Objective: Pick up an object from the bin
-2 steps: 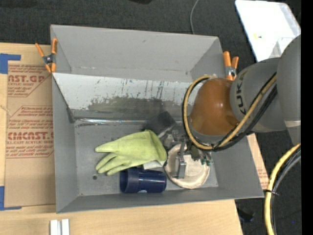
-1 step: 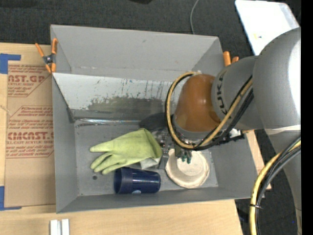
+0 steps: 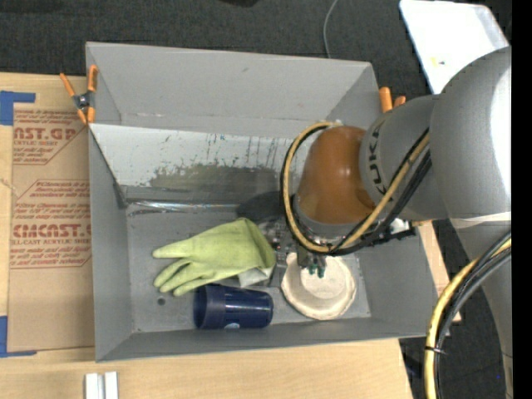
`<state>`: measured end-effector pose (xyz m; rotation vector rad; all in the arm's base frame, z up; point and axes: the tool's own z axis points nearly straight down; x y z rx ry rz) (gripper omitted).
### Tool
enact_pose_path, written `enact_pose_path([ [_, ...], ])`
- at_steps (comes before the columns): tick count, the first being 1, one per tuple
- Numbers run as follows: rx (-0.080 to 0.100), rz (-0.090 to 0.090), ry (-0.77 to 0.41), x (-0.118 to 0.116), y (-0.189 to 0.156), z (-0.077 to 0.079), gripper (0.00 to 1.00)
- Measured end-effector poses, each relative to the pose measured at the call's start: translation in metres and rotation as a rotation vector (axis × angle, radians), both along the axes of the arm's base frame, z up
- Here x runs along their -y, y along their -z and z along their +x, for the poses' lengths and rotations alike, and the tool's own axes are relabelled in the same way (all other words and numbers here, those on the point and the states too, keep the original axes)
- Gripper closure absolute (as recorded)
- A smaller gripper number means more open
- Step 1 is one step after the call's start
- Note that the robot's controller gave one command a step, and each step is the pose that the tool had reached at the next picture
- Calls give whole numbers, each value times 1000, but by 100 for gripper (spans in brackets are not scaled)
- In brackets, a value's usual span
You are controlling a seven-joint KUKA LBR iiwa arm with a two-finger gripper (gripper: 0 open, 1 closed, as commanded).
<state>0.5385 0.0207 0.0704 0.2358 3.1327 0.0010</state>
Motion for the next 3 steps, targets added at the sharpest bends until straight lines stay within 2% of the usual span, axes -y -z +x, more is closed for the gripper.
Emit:
enact_pose_path([
  [3, 0, 0, 0, 0, 0, 0, 100],
])
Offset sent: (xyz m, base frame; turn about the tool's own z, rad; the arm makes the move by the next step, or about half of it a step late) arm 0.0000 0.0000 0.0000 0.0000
